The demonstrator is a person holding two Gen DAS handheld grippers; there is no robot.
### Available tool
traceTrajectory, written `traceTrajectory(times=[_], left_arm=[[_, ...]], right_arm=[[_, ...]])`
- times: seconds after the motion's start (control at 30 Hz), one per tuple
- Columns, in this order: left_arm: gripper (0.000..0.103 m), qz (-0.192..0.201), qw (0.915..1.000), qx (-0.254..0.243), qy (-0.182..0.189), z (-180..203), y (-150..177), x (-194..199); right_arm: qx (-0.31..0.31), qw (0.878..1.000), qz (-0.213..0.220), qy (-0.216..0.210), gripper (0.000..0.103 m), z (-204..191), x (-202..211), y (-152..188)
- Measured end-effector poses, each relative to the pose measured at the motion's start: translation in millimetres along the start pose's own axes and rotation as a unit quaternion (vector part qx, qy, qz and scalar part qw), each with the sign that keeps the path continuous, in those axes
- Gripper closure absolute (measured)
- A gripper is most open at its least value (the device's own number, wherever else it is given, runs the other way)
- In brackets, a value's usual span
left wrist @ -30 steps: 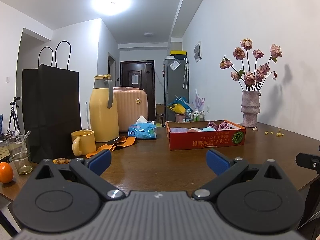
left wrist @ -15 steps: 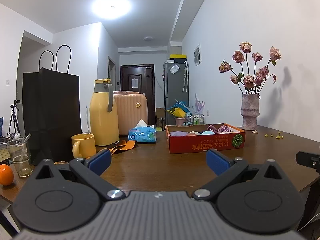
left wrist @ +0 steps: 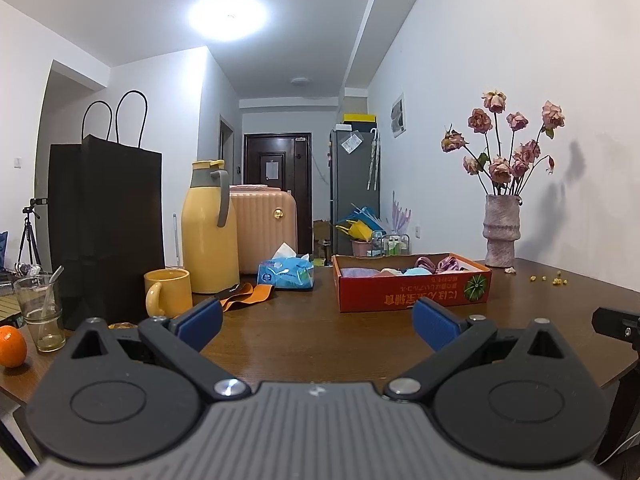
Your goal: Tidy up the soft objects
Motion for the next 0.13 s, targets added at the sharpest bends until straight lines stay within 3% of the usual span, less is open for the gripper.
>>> traceTrajectory(times=[0.13], left_arm=[[0.000,0.001,1.0000,0.000,-0.004,0.3,0.2,0.2]], right_arm=[[-0.003,1.000,-0.001,0.002,0.000,0.2,-0.8,0.3]])
Point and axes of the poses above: each gripper's, at about its wrist camera, not at the fingertips, and x roughly against the way its jaws point, z to its right, y to its underside, the point moved 3 cm from there along -x, roughly the way its jaws point, and after that the axes turned 11 degrees about y, right-handed, at the moved point
